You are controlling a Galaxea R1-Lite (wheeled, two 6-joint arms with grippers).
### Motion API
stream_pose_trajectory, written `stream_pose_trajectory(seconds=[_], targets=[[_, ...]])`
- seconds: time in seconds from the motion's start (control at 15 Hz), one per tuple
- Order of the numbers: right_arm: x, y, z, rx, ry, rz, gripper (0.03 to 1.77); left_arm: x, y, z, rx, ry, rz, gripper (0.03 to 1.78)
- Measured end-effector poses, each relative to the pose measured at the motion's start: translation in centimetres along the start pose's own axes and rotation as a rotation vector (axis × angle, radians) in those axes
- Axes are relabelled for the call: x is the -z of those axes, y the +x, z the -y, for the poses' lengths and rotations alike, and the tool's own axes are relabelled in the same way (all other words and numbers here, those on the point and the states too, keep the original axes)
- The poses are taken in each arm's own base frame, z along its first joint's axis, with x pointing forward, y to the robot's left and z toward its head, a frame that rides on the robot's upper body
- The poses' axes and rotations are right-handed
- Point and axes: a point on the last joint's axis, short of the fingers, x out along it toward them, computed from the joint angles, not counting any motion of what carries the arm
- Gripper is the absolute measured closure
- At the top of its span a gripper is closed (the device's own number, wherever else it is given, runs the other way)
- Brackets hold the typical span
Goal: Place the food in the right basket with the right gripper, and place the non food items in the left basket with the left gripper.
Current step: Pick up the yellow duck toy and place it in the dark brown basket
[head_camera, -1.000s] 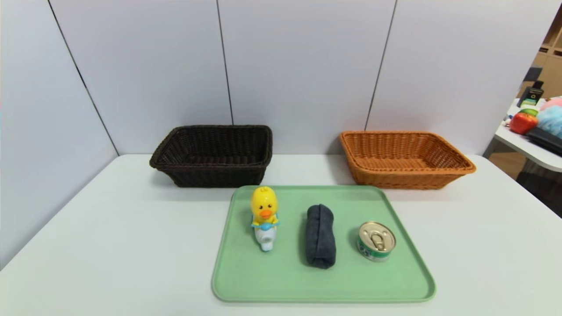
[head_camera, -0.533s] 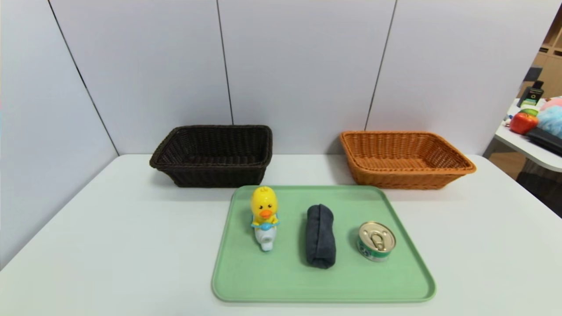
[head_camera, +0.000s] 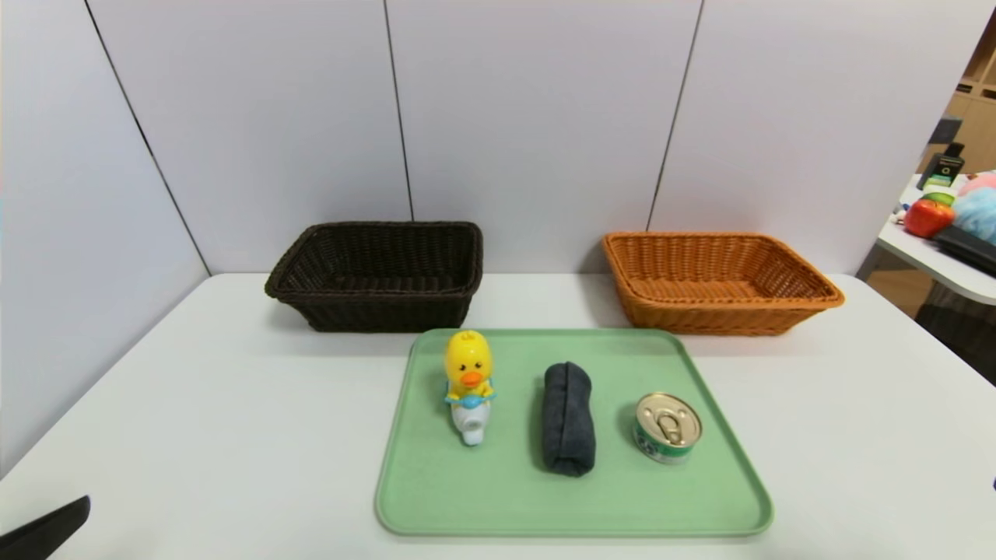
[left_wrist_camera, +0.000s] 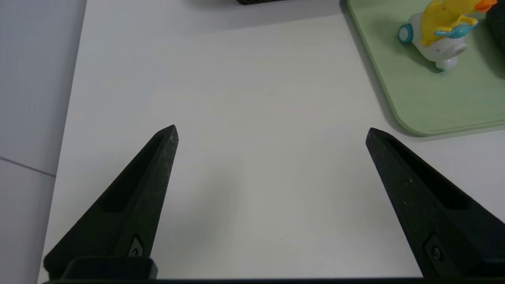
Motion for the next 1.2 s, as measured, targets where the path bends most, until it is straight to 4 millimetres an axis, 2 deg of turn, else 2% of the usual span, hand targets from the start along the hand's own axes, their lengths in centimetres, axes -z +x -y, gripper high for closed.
stream_pose_trajectory(seconds=[0.13, 0.27, 0.47, 0.67, 0.87, 1.2], targets=[[-1.2, 1.6, 0.1, -0.010, -0.006, -0.061, 0.10, -1.5, 1.8, -0.2, 0.046, 0.028, -0.018, 0.12], [-2.0, 3.4, 0.3, -0.018, -0.008, -0.129, 0.10, -2.2, 3.5, -0.3, 0.085, 0.052, -0.055, 0.12], [-2.3, 5.5, 0.3, -0.052, -0.033, -0.236, 0.10, -2.8, 5.7, -0.1, 0.131, 0.065, -0.099, 0.12], [-1.9, 6.4, 0.1, -0.086, -0.066, -0.307, 0.10, -3.3, 7.9, 0.5, 0.187, 0.085, -0.112, 0.12], [-1.8, 7.2, -0.4, -0.134, -0.091, -0.352, 0.10, -3.3, 9.6, 2.1, 0.293, 0.124, -0.147, 0.12], [-2.3, 8.3, -0.9, -0.167, -0.106, -0.374, 0.10, -3.1, 10.6, 5.8, 0.497, 0.186, -0.202, 0.12]])
